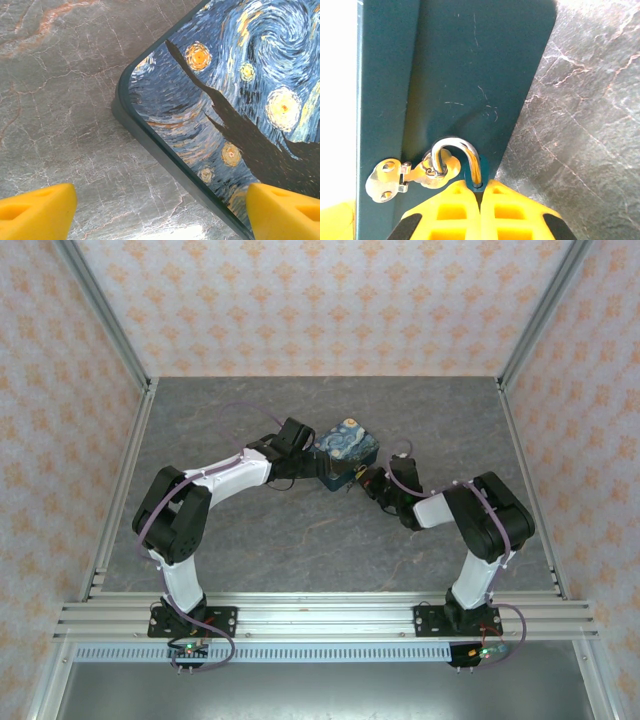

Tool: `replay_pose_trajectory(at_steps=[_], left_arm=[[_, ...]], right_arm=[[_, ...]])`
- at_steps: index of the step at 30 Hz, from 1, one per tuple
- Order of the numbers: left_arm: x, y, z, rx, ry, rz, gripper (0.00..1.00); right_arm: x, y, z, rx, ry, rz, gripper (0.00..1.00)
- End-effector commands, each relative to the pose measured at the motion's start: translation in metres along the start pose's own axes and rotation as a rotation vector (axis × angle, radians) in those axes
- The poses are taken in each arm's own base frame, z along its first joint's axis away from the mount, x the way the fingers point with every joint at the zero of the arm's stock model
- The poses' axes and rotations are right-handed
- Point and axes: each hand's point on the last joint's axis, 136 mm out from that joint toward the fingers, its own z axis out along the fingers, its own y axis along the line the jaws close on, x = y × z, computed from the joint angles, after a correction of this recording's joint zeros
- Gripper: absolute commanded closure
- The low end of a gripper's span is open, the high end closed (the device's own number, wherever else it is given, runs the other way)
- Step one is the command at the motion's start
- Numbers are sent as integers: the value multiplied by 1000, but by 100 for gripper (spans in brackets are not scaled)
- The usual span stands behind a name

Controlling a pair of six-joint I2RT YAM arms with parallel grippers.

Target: Unlock the padlock with the key

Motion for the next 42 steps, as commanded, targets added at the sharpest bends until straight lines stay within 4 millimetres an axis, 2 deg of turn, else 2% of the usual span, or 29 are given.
replay_pose_trajectory(at_steps=[1, 7, 20, 25, 34, 42], left_arm=[[53, 49, 17, -187, 169, 36, 13], [54, 51, 18, -188, 169, 35, 13], [59, 53, 20, -195, 180, 33, 14], [60, 54, 22, -200, 186, 35, 14], [61, 55, 22, -202, 190, 33, 15], [63, 56, 22, -210, 198, 40, 15]], right_arm=[[-22, -13, -1, 56, -69, 20, 100], [-30, -11, -5, 29, -89, 49, 100], [-38, 15, 10, -110, -79, 182, 100], [-40, 10, 12, -69, -82, 166, 100], [-71, -2, 5, 70, -70, 48, 100], [-66, -7, 1, 188, 37, -105, 100]])
